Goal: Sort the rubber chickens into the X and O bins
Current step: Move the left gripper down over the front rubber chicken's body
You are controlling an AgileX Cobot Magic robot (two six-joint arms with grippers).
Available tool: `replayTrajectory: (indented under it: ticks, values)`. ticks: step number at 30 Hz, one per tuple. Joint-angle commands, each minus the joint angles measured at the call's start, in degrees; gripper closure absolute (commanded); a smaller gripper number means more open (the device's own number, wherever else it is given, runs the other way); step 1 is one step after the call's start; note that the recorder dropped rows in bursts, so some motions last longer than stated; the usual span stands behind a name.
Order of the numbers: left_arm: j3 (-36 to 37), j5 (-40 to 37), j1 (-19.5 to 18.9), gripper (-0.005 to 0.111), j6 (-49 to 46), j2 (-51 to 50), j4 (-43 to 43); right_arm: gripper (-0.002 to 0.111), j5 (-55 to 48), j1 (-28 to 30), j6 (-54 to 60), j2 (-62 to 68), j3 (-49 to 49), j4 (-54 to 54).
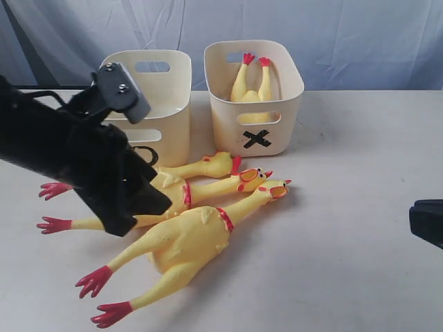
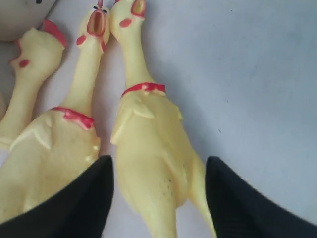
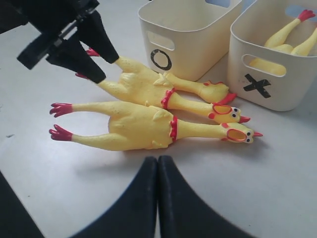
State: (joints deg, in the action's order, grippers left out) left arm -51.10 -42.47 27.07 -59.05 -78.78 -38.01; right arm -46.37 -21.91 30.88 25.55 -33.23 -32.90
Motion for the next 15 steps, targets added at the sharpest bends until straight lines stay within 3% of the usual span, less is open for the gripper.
replayTrajectory:
  ticks: [1,10,15]
  values:
    - [-3.0,3.6,4.3,0.046,2.6,-4.2,1.0,0.109,0.6,0.2,0.1,-0.3,0.2,-0.1]
    - [-6.0,0.6,7.4,0.045,9.0,-13.1,7.0,0.109,0.4,0.2,0.3,-0.3,0.2,-0.2]
    - [-9.1,-9.8,7.4,0.045,18.0,-13.8,18.8,0.109,-0.1,0.2,0.3,-0.3,0.2,-0.6]
